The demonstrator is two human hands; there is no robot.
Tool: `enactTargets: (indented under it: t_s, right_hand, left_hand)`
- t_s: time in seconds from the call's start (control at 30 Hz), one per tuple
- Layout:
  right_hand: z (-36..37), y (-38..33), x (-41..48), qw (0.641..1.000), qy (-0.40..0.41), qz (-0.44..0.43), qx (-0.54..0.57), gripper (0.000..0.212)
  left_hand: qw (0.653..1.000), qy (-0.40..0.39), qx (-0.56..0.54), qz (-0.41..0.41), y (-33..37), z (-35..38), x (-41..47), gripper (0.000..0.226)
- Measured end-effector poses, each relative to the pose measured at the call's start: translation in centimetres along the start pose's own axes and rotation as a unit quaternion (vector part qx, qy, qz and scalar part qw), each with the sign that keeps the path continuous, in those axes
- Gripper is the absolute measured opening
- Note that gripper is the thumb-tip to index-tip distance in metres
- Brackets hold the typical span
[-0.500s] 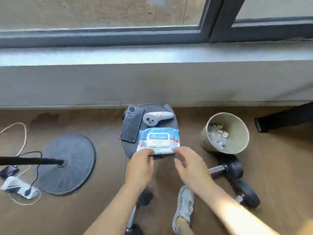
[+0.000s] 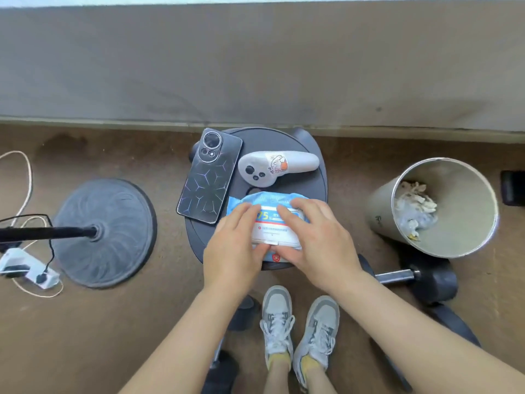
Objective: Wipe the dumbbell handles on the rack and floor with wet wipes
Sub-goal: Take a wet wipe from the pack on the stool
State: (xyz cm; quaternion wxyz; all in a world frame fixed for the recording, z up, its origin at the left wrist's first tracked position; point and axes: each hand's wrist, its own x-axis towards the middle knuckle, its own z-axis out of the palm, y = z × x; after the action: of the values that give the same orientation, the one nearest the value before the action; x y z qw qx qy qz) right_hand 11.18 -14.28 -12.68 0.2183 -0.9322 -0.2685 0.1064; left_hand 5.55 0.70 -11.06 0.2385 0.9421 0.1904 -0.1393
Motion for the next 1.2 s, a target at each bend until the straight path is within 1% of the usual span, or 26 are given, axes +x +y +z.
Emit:
enactTargets:
  t_s: [0.1, 0.13, 0.2, 0.27, 0.3, 0.33, 0.4, 0.43, 0.47, 0.53, 0.6, 0.67, 0.73, 0.83, 0.9, 0.97, 1.0, 1.07, 1.1, 1.13, 1.17, 1.2]
  right_hand:
    - [0.0, 0.2, 0.1, 1.000, 0.002, -0.002, 0.008, 0.063]
    - [-0.1, 0.0, 0.2, 1.000, 0.005, 0.005, 0.016, 0.057]
    - [-0.4, -0.5, 0.9, 0.997, 0.011, 0.059, 0.057, 0.043]
    - [-0.6, -0.6, 1.9, 0.992, 0.005, 0.098, 0.083, 0.036]
    - [-0.5, -0.5, 2.3, 0.988, 0.001, 0.111, 0.106, 0.030]
    - [-0.6, -0.5, 2.6, 0.980, 0.007, 0.129, 0.153, 0.022]
    - [-0.8, -0.3, 2.8, 0.947, 0.047, 0.179, 0.261, 0.005]
    - [-0.9, -0.3, 2.8, 0.931, 0.078, 0.207, 0.290, 0.006]
    - [-0.9, -0.3, 2.6, 0.919, 0.112, 0.232, 0.298, 0.013]
    - [-0.6, -0.5, 2.4, 0.912, 0.164, 0.254, 0.278, 0.025]
    - [-0.2, -0.8, 2.2, 0.926, 0.199, 0.229, 0.226, 0.026]
    - [0.0, -0.7, 1.8, 0.945, 0.213, 0.173, 0.179, 0.016]
    - [0.1, -0.5, 1.0, 0.962, 0.185, 0.128, 0.157, 0.013]
    - [-0.2, -0.2, -0.5, 0.983, 0.081, 0.103, 0.129, 0.015]
    - [-0.8, -0.4, -1.1, 0.982, 0.036, 0.121, 0.141, 0.020]
    - [-1.4, -0.7, -1.3, 0.977, 0.024, 0.135, 0.164, 0.022]
    - [-1.5, -0.8, -1.2, 0.978, 0.016, 0.138, 0.158, 0.020]
    - [-1.4, -1.1, -0.8, 0.983, -0.005, 0.137, 0.123, 0.010]
    - [-1.2, -1.2, -0.7, 0.981, -0.009, 0.146, 0.128, 0.005]
    - [-1.1, -1.3, -0.4, 0.972, -0.010, 0.171, 0.163, 0.007]
    - [-1.3, -1.3, -0.1, 0.951, -0.013, 0.208, 0.229, 0.013]
    - [-1.8, -1.3, 0.3, 0.916, -0.017, 0.242, 0.319, 0.018]
  left_hand:
    - [1.000, 0.006, -0.024, -0.012, 0.0, 0.1, 0.3, 0.062]
    - [0.999, 0.007, -0.029, -0.011, -0.1, 0.0, 0.3, 0.062]
    - [0.999, 0.010, -0.040, -0.001, 0.0, 0.0, 0.3, 0.065]
    - [0.999, 0.014, -0.052, 0.007, 0.0, -0.2, 0.4, 0.074]
    - [0.998, 0.010, -0.062, 0.012, -0.1, -0.4, 0.5, 0.081]
    - [0.997, 0.004, -0.078, 0.018, -0.3, -0.6, 0.5, 0.090]
    - [0.992, -0.004, -0.126, 0.019, -0.6, -1.1, 0.3, 0.101]
    - [0.988, -0.003, -0.154, 0.017, -0.8, -1.3, 0.2, 0.099]
    - [0.985, 0.002, -0.172, 0.021, -0.9, -1.2, 0.1, 0.090]
    - [0.986, 0.022, -0.151, 0.061, -0.9, -1.1, -0.2, 0.063]
    - [0.991, 0.020, -0.070, 0.113, -0.8, -0.8, -0.3, 0.046]
    - [0.992, 0.012, -0.003, 0.129, -0.6, -0.4, -0.4, 0.042]
    - [0.992, 0.019, 0.029, 0.118, -0.4, -0.1, -0.3, 0.048]
    - [0.986, 0.037, 0.064, 0.147, -0.1, -0.4, 0.0, 0.050]
    - [0.987, 0.014, 0.031, 0.158, -0.1, -0.6, 0.5, 0.047]
    - [0.990, -0.009, -0.043, 0.135, -0.4, -0.7, 0.8, 0.042]
    - [0.990, -0.010, -0.070, 0.126, -0.7, -0.7, 1.0, 0.038]
    - [0.988, -0.001, -0.088, 0.126, -1.1, -0.6, 1.1, 0.031]
    - [0.987, 0.001, -0.093, 0.128, -1.3, -0.7, 1.1, 0.029]
    - [0.987, -0.001, -0.101, 0.127, -1.4, -0.7, 1.1, 0.026]
    - [0.986, -0.003, -0.110, 0.123, -1.4, -0.7, 1.2, 0.024]
    - [0.986, -0.006, -0.119, 0.120, -1.4, -0.8, 1.3, 0.023]
